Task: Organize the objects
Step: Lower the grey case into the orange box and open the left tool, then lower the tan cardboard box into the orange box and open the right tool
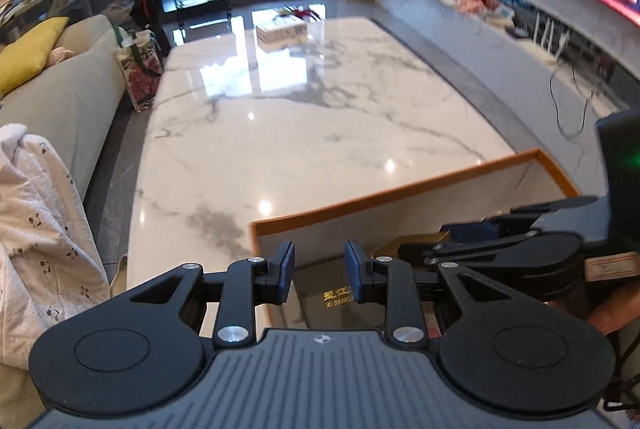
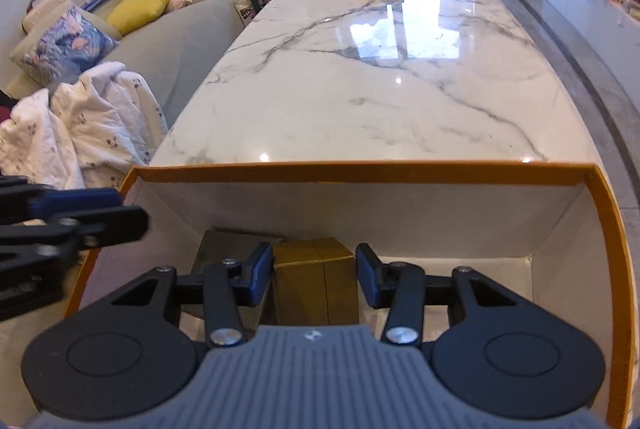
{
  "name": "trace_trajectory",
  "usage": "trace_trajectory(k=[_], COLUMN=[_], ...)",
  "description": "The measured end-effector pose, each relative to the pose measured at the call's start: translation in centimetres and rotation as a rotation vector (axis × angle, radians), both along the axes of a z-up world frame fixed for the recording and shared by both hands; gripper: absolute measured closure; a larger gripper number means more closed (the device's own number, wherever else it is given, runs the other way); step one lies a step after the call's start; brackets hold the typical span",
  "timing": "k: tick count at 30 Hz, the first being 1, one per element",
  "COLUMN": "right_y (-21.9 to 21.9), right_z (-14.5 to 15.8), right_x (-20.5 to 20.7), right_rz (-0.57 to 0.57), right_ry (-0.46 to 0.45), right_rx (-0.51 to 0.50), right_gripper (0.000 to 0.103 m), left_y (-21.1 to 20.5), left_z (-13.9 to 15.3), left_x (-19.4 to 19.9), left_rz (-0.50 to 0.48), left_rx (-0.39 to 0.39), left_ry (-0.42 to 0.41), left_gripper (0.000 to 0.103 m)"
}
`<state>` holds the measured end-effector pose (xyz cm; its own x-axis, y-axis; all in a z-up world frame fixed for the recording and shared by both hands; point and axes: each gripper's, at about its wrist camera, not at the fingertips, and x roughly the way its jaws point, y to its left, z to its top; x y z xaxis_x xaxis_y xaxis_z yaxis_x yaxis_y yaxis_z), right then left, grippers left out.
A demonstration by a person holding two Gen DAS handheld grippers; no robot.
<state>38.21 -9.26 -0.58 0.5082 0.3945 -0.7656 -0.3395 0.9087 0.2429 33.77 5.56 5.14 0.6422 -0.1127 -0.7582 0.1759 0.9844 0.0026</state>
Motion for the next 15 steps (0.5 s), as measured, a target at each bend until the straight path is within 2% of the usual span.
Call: trace_trajectory(k=[3, 7, 9, 15], right_y=[1.4, 2.8, 2.7, 0.5], right_z=[0.0, 0.5, 0.6, 0.5], right_x=[-0.2, -0.8, -0.7, 0.7], right_rz=[0.033, 0.045, 0.051, 0.015], right_ry=[0.013, -0.027, -0.017, 0.141], right_rx=[-0.008, -0.074, -0.076, 0.031], right_gripper=[0.056, 0.056, 0.056, 0.056], left_y=[1.5, 3.2, 3.8, 4.8], left_z=[0.0, -0.2, -0.2, -0.7], left_x=[-0.3, -0.7, -1.0, -1.5], left_rz=[0.024, 0.048, 0.051, 0.071], left_rx=[-0.033, -0.053, -0.069, -0.108], left_ry=[-0.004, -0.001, -0.001, 0.01], left_gripper=[0.071, 0.071, 0.071, 0.071])
